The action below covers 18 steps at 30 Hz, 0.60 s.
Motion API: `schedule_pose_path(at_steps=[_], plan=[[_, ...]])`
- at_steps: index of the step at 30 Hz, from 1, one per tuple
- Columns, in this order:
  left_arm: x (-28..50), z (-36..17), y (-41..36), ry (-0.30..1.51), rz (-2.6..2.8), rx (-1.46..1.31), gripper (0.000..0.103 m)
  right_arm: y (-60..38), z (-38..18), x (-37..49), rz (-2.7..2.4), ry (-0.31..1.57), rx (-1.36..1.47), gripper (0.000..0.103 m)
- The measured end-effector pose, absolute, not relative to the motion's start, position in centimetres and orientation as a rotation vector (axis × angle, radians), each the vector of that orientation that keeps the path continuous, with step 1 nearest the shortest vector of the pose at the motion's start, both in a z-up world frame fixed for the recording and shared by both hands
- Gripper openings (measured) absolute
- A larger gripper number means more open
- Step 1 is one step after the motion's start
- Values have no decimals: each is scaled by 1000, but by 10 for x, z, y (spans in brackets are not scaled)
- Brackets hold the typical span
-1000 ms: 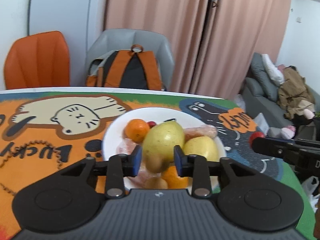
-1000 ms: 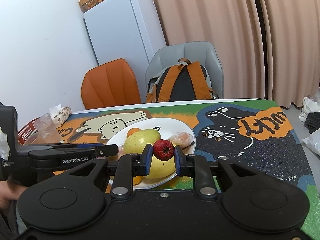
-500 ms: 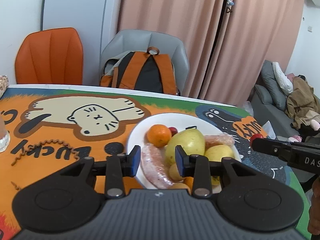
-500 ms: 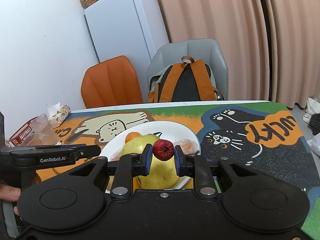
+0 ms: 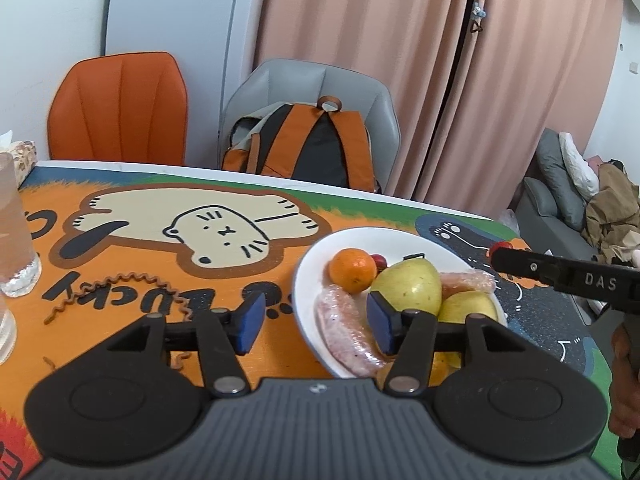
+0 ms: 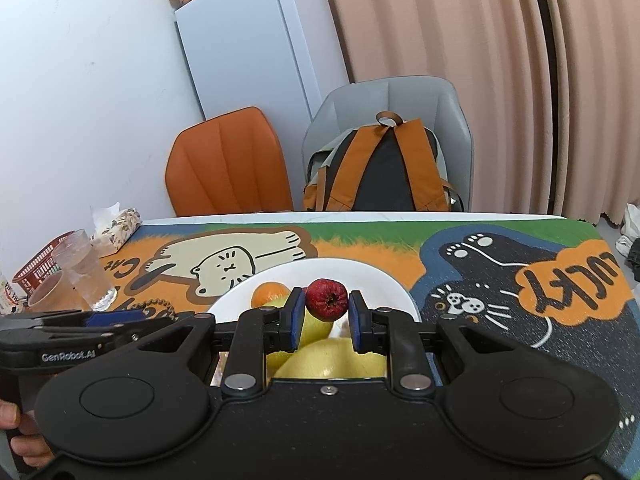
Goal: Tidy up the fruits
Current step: 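Open the left gripper over the plate while the right gripper releases the red fruit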
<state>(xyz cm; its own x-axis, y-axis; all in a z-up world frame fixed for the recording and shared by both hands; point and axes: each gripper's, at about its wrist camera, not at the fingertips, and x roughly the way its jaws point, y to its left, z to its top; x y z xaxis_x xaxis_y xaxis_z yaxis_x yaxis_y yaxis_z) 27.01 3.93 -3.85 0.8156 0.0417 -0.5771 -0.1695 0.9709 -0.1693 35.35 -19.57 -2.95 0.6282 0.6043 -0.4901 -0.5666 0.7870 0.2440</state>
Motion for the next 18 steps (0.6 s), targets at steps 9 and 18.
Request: schedule_pose_path(at_steps=[9, 18], plan=[[264, -42, 50, 605, 135, -234, 56, -181, -41, 365, 671, 616, 60, 22], [259, -42, 53, 603, 140, -252, 57, -187, -39, 360, 658, 617, 66, 28]])
